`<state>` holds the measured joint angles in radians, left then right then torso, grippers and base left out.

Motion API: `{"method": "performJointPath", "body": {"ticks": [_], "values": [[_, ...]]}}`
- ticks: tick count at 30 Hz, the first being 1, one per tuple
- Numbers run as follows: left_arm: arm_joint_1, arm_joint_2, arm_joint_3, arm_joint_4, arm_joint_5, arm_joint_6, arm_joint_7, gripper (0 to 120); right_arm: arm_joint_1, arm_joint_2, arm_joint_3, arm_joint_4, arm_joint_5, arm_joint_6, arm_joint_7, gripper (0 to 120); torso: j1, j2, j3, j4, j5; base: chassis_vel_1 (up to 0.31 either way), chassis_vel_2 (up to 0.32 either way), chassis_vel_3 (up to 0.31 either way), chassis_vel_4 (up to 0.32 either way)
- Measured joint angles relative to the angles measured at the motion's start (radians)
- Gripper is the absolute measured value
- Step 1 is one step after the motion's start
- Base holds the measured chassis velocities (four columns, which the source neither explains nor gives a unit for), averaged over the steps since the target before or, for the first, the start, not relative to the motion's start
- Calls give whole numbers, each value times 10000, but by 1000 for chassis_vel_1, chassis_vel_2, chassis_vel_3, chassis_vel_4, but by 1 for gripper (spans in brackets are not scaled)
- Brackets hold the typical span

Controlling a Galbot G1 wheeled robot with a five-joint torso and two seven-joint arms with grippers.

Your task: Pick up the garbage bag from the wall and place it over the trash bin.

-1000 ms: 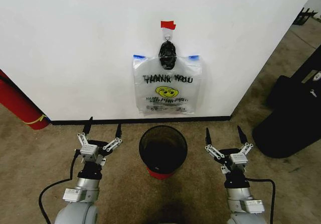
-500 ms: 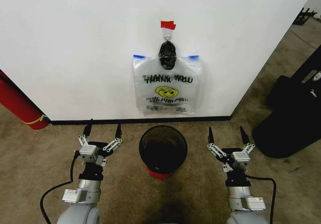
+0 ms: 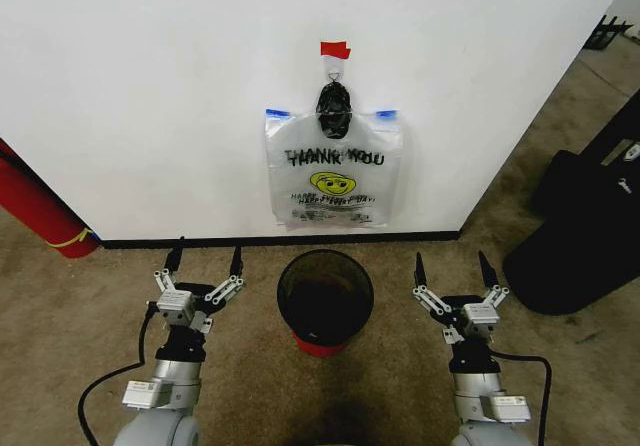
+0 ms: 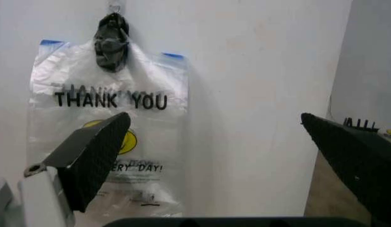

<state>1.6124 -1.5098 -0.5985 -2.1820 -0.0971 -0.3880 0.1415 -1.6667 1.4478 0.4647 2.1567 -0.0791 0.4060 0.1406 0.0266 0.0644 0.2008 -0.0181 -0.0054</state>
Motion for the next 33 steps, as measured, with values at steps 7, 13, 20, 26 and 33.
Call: {"method": "performJointPath", "body": {"ticks": [7,13,20,26,33], "values": [[78,53,29,-63,-31,-46,-3,100,-48,23,-74,126,89,-90,-20,100,0,0,0,0,0,0,0,0,0],[82,169,2,-111,-48,-49,-3,100,26,-36,-94,86,108,-155,-78,100,0,0,0,0,0,0,0,0,0],[-8,256,-8,-57,-40,-49,-3,100,173,-171,-56,-27,123,-173,-84,100,0,0,0,0,0,0,0,0,0],[-77,254,56,61,41,-50,22,100,488,-365,-93,-180,586,-300,-115,100,0,0,0,-1,0,0,0,0,0],[-339,318,265,323,186,-49,84,100,1443,-548,-506,-435,2081,-913,-338,100,0,0,1,3,0,0,0,0,0]]}}
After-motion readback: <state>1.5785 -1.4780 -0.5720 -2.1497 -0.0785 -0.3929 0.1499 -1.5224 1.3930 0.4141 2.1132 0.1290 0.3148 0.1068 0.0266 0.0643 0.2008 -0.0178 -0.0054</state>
